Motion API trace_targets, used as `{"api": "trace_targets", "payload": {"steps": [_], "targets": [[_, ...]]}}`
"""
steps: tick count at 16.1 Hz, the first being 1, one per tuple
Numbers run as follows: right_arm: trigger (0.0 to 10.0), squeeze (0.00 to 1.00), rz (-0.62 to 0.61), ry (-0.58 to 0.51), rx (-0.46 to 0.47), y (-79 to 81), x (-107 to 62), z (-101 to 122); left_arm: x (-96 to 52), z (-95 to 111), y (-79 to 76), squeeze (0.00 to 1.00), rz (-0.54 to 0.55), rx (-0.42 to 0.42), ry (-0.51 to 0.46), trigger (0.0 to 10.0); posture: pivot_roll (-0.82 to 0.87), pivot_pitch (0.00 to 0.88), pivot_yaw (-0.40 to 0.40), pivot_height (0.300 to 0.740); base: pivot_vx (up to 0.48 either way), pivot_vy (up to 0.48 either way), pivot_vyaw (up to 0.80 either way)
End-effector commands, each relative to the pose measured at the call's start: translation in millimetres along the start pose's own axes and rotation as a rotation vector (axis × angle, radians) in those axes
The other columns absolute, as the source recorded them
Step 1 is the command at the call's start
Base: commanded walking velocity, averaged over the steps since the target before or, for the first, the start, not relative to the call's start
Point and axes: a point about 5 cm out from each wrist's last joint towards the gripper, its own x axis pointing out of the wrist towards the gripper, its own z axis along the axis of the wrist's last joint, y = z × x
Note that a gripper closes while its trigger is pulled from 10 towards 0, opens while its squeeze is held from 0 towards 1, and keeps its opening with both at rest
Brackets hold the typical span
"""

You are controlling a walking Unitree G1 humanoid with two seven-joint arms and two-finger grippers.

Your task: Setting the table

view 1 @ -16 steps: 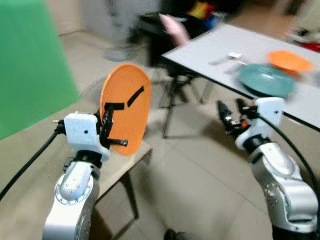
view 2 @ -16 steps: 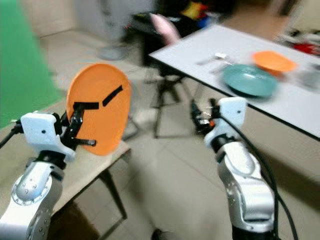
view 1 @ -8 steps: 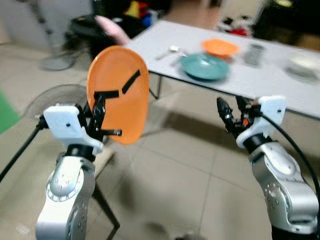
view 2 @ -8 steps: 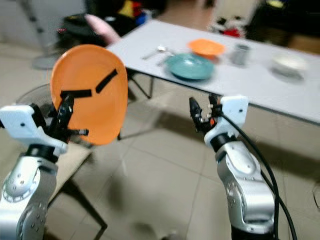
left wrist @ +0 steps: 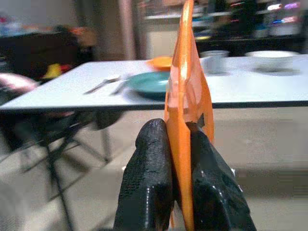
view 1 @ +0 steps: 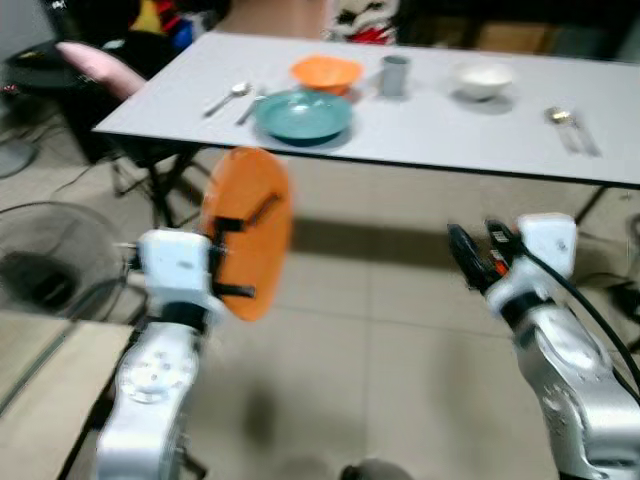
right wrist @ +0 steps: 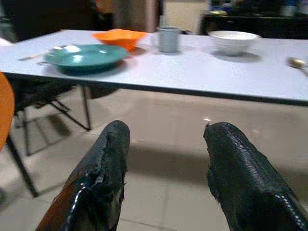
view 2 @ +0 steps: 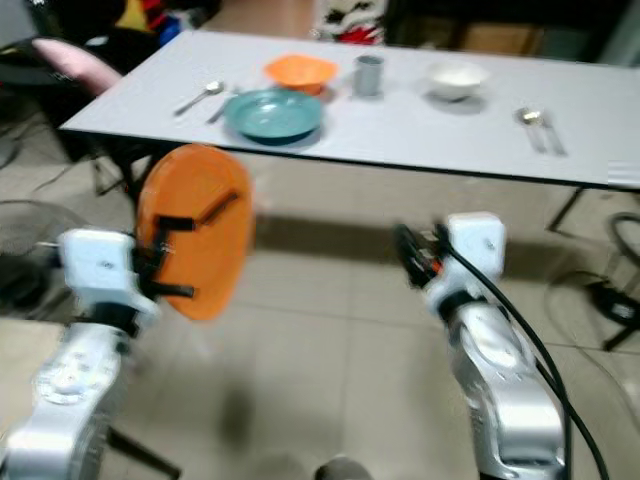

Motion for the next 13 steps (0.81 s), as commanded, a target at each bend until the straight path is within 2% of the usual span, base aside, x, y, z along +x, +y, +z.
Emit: {"api": "trace_targets", "payload": {"steps": [1, 5, 7, 13], "targets": [[10.0, 0.0, 0.022, -0.012, 0.007, 4.7, 0.6, 0.2, 0.4, 9.3, 4.2, 0.0, 0.011, 0.037, -0.059, 10.0, -0.13, 0.0, 0.017, 0.74, 0.0, 0.0, 0.0], [10.0, 0.0, 0.025, 0.003, -0.013, 4.0, -1.1, -4.0, 1.2, 5.2, -4.6, 0.0, -0.04, 0.06, -0.043, 10.0, -0.14, 0.0, 0.025, 0.74, 0.346, 0.0, 0.0], [10.0, 0.0, -0.001, 0.014, 0.012, 1.4, -1.2, -6.7, 2.4, 4.0, -7.0, 0.0, -0.055, 0.057, -0.041, 10.0, -0.14, 0.0, 0.029, 0.74, 0.411, 0.0, -0.68], [10.0, 0.0, -0.017, 0.015, 0.01, -2.1, -2.2, -9.8, 5.3, 2.9, -9.5, 0.0, -0.075, 0.061, -0.049, 10.0, -0.14, 0.0, 0.032, 0.74, 0.427, 0.0, -0.8]]}}
